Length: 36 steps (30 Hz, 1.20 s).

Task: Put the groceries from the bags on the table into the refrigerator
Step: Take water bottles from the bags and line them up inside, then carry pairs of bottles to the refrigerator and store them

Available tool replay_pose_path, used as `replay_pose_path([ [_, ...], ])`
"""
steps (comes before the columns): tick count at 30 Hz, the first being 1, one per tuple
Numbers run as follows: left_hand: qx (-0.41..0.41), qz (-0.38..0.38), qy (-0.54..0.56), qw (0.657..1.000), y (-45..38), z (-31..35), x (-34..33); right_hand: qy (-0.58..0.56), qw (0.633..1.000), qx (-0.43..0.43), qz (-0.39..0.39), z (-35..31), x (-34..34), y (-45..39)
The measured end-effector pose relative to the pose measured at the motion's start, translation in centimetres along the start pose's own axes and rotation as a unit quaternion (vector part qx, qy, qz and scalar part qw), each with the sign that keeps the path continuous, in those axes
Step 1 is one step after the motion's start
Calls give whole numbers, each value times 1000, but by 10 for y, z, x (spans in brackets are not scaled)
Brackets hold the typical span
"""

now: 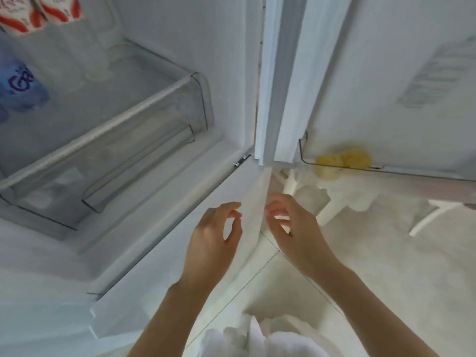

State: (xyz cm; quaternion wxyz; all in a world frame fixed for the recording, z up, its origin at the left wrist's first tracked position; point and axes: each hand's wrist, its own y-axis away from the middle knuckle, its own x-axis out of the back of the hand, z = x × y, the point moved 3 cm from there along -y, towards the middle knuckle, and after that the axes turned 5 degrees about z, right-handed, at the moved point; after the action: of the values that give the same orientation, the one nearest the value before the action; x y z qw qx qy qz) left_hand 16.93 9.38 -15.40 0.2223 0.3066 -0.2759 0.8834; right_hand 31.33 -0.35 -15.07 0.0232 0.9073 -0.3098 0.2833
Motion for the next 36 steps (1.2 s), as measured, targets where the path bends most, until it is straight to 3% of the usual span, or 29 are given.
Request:
replay_pose_path([
  [8,-10,-197,13,980,46,61,-91,41,994,-97,41,69,69,82],
  [13,-45,-288,33,956,73,131,-170,61,980,-168,92,125,148,142],
  [25,-28,-383,108,917,117,297,-349,90,943,-273,170,258,343,216],
  [36,7,-354,77,932,21,336,-460,64,945,-282,152,352,428,111],
])
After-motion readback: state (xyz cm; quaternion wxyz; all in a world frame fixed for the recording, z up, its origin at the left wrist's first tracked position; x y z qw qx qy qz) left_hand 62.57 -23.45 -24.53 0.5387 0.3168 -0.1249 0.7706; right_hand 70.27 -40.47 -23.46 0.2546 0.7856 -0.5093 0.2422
